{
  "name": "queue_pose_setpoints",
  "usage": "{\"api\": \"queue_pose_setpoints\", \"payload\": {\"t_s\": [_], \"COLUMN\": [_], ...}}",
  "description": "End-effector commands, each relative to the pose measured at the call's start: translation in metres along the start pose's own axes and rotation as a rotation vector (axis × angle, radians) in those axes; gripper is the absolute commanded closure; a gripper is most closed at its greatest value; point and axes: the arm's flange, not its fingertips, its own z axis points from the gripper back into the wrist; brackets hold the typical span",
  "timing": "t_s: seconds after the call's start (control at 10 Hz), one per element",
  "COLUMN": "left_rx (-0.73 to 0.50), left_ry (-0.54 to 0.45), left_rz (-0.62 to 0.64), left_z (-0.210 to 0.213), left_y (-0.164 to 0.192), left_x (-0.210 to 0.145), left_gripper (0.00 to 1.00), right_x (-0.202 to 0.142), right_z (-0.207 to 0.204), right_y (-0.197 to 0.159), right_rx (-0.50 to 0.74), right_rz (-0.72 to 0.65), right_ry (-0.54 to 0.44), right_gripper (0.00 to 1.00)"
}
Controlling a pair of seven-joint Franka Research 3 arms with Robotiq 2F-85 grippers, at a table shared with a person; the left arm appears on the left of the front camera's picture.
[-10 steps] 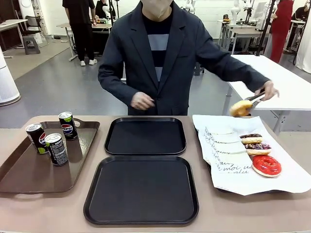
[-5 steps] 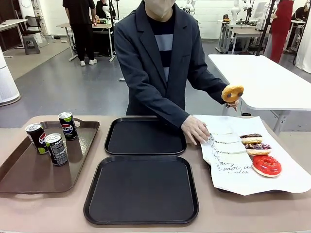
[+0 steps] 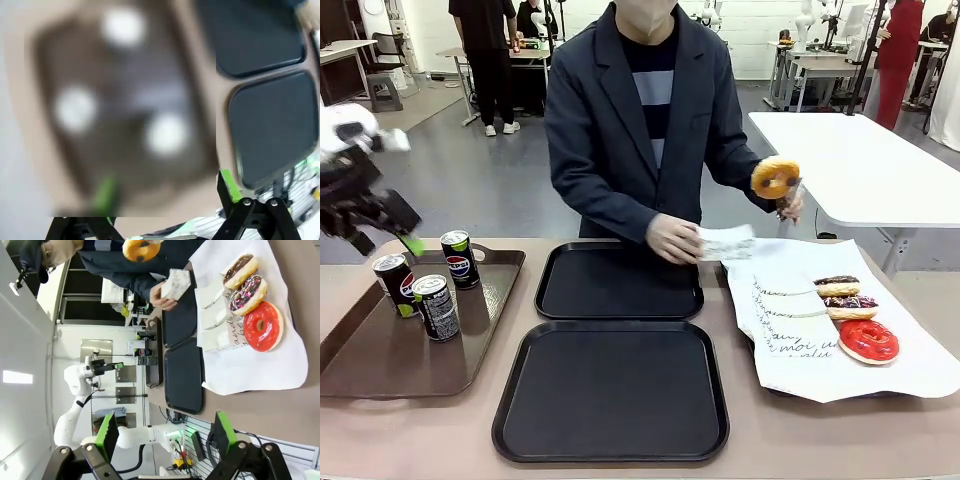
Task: Set up donuts and drinks on trays.
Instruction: Pick up one Pepsi coke and place it on the Flat Tray.
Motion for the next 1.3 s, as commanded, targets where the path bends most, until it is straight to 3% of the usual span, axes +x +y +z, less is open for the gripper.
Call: {"api": "queue_pose_setpoints", "payload": {"t_s": [0.0, 0.3, 0.4, 1.1, 1.2], "left_rx": [0.1, 0.214, 0.131, 0.139, 0.201], "left_ry": [0.073, 0.056, 0.094, 0.087, 0.044], "left_rz": [-0.003, 0.015, -0.012, -0.003, 0.056], "left_z": [-0.017, -0.043, -0.036, -0.037, -0.04], "left_y": [-0.018, -0.037, -0.034, -0.034, -0.036], "left_x": [0.006, 0.006, 0.004, 0.005, 0.003], "left_gripper": [0.0, 0.0, 0.0, 0.0, 0.0], "right_x": [0.0, 0.0, 0.0, 0.0, 0.0], "right_z": [0.0, 0.0, 0.0, 0.0, 0.0], "right_y": [-0.001, -0.001, -0.001, -0.001, -0.001], "right_rx": [0.016, 0.016, 0.016, 0.016, 0.016], "right_rz": [0.01, 0.01, 0.01, 0.01, 0.01], "right_ry": [-0.002, -0.002, -0.002, -0.002, -0.002], "right_gripper": [0.0, 0.0, 0.0, 0.0, 0.0]}}
